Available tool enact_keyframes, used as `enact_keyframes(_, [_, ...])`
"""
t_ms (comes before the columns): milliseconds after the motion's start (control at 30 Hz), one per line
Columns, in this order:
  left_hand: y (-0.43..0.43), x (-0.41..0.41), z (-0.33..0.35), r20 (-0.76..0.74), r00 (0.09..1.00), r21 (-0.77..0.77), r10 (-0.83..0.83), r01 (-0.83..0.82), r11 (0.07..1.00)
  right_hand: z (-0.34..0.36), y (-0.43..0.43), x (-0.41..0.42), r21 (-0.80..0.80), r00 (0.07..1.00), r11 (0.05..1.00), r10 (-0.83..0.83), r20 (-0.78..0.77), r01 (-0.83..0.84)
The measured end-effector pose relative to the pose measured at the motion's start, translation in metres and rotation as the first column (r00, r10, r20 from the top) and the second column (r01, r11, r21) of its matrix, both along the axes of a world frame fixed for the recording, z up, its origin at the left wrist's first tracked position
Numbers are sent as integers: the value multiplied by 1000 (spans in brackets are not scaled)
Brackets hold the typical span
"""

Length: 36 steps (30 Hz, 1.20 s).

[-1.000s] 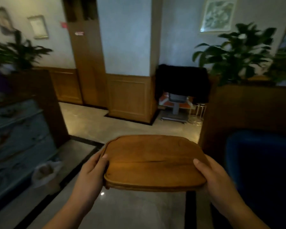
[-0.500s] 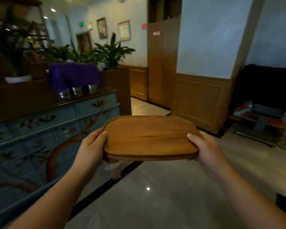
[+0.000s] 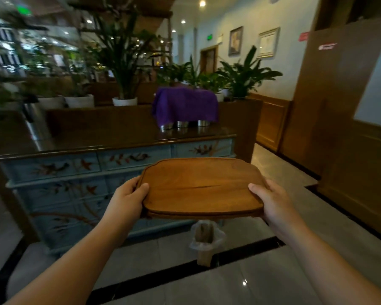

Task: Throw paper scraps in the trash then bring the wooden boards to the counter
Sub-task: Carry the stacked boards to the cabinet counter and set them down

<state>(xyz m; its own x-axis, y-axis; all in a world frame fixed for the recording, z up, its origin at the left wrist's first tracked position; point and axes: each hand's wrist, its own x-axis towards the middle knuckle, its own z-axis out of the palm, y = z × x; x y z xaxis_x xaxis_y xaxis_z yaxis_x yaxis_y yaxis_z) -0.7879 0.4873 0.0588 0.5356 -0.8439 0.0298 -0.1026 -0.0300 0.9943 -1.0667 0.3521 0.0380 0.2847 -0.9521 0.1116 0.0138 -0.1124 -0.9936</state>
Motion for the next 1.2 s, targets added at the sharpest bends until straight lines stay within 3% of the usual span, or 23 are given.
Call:
enact_keyframes(400, [-111, 245, -31, 19, 985, -9, 174, -174, 985, -25, -141, 253, 0, 989, 990, 138, -57, -138])
enact_keyframes(600, [-170, 359, -15, 167, 970, 35, 174, -183, 983, -21, -206, 369, 0, 985, 990, 143, -99, -144])
enact_keyframes(1033, [-313, 509, -41, 283, 924, 150, 257, -308, 940, -40, -371, 535, -11, 960, 978, 202, -195, -208])
enact_keyframes(1200, [-396, 576, -62, 253, 918, 203, 305, -359, 911, -54, -462, 608, -27, 933, 960, 264, -245, -279])
